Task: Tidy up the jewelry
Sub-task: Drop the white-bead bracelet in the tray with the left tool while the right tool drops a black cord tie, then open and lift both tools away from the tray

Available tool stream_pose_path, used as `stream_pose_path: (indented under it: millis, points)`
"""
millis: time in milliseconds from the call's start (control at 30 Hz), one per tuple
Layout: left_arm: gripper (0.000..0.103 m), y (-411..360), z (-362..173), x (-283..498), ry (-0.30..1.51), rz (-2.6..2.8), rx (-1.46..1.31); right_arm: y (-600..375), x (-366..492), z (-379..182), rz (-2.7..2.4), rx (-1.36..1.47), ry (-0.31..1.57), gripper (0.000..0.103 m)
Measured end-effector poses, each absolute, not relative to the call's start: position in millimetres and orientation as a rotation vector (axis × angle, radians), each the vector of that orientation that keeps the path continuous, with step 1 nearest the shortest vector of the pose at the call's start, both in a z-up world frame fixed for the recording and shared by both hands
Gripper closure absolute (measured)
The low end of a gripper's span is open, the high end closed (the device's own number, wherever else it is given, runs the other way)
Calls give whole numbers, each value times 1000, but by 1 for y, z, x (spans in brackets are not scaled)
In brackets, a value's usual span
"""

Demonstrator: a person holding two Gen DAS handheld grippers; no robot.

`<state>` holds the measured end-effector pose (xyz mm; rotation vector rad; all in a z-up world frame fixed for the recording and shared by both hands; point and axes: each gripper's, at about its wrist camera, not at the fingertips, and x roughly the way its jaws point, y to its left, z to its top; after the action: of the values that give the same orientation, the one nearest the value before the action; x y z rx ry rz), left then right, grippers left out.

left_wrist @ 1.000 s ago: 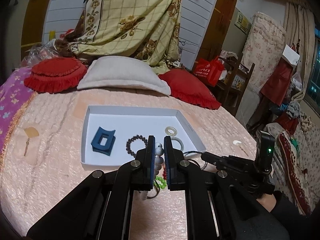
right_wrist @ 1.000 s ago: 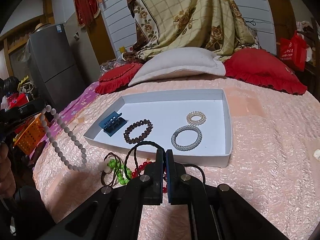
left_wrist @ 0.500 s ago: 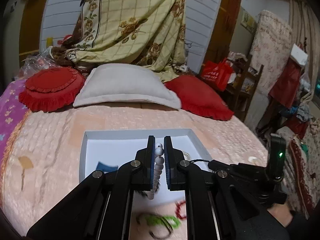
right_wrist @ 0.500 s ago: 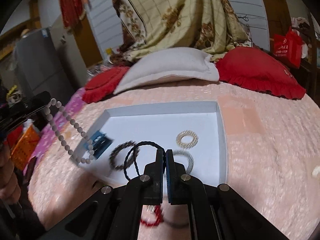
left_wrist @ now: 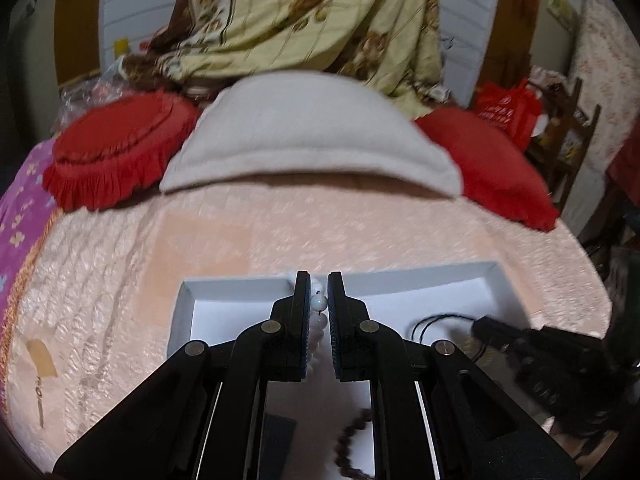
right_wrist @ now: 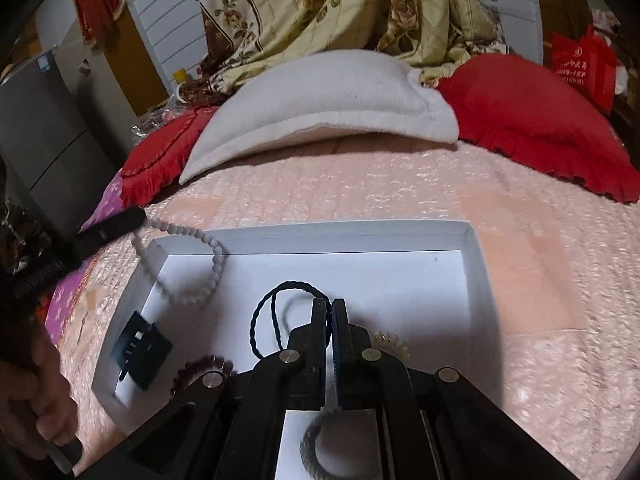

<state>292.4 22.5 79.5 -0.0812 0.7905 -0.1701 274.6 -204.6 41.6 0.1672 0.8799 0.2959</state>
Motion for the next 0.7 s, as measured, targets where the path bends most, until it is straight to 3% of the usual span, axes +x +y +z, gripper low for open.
stream_pose_path:
  millis: [533,600,667,700]
  points:
    - [95,68,44,302,870,-54,-139,-187,297,16,288,170,971,100]
    - [81,71,40,301,884,-40,-151,-188,297,15,289,183,975,98]
    - [66,74,40,301,886,-42,-173,-191,297,14,283,193,978,89]
    - [61,75,41,300,876,-39,-176,-192,296,15,284,200,976,71]
